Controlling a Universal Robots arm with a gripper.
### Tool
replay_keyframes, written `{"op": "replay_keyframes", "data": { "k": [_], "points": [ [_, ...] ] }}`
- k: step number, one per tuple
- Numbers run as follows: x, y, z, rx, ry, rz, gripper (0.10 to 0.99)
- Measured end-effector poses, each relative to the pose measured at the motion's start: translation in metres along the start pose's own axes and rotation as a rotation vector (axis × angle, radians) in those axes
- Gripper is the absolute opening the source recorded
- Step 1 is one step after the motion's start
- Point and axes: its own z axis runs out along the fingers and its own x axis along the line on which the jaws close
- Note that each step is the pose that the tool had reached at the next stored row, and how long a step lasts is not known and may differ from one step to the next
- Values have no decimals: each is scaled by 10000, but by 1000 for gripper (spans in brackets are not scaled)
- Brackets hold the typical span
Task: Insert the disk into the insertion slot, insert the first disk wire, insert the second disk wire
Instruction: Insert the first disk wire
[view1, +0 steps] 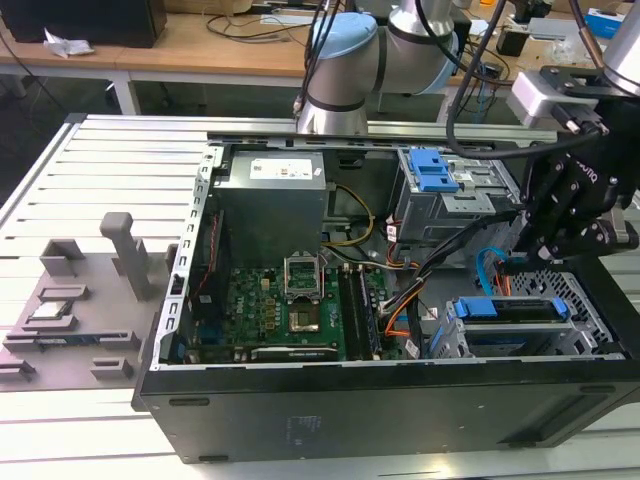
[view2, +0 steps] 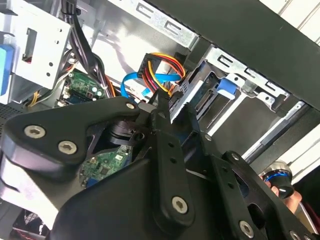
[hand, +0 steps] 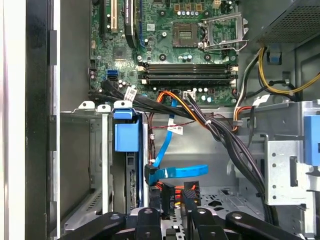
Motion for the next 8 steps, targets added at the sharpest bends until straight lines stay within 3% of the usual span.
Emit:
{"op": "replay_keyframes", "data": {
  "k": [3,8],
  "points": [
    [-1,-2,43,1,33,2,302],
    [0,-2,46,0,49,2,302]
  ]
}}
